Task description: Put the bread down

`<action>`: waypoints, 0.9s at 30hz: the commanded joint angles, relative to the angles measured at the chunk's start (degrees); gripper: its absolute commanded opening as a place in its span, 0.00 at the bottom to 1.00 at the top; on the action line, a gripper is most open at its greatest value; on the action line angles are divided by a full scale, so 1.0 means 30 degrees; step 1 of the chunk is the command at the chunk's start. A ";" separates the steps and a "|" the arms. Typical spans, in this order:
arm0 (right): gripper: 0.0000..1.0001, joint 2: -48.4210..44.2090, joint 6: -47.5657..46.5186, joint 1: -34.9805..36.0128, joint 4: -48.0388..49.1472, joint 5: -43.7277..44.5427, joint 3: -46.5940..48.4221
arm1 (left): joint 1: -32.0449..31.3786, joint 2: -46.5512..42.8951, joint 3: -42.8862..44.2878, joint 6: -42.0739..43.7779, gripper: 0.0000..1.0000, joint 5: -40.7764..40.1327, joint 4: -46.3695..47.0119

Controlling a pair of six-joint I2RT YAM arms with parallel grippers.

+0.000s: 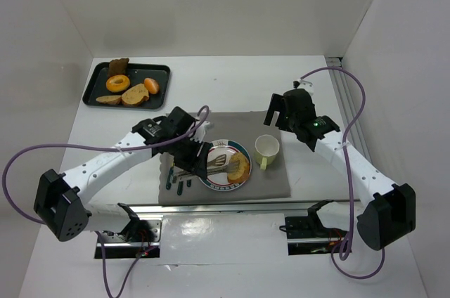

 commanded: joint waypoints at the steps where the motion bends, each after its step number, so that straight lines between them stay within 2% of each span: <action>1: 1.00 -0.0697 0.0165 0.0161 0.0767 0.0139 -0.0045 | -0.0027 -0.0385 0.1748 0.0017 0.64 -0.0556 -0.0655; 7: 1.00 -0.0697 0.0165 0.0161 0.0767 0.0139 -0.0045 | -0.0027 -0.0385 0.4004 0.0252 0.63 -0.2955 -0.2559; 8: 1.00 -0.0697 0.0165 0.0161 0.0767 0.0139 -0.0045 | -0.0027 -0.0385 0.4355 0.0252 0.60 -0.3888 -0.2967; 12: 1.00 -0.0697 0.0165 0.0161 0.0767 0.0139 -0.0045 | 0.1726 -0.0385 0.6171 0.0078 0.57 -0.6060 -0.4434; 14: 1.00 -0.0697 0.0165 0.0161 0.0767 0.0139 -0.0045 | 0.3598 -0.0385 0.7459 -0.0156 0.57 -0.7028 -0.4786; 15: 1.00 -0.0697 0.0165 0.0161 0.0767 -0.0035 -0.0045 | 0.5288 0.0050 0.8218 -0.0506 0.57 -0.7844 -0.4788; 17: 1.00 -0.0697 0.0165 0.0161 0.0767 -0.0037 -0.0045 | 0.6937 0.0521 0.8954 -0.0686 0.57 -0.8581 -0.4788; 19: 1.00 -0.0492 0.0370 0.0161 0.0767 -0.0037 -0.0045 | 0.8636 0.1370 0.9860 -0.0686 0.61 -0.9197 -0.4175; 20: 1.00 -0.0492 0.0370 0.0161 0.0767 -0.0037 -0.0045 | 1.0356 0.1721 1.0243 -0.0686 0.61 -0.9200 -0.3999; 23: 1.00 -0.0316 0.0370 0.0161 0.0767 -0.0037 -0.0045 | 1.3202 0.3415 1.1617 -0.1184 0.63 -0.9405 -0.3354; 27: 1.00 0.0063 0.0370 0.0161 0.0973 -0.0037 -0.0045 | 1.5584 0.5875 1.3204 -0.1621 0.61 -0.8909 -0.2505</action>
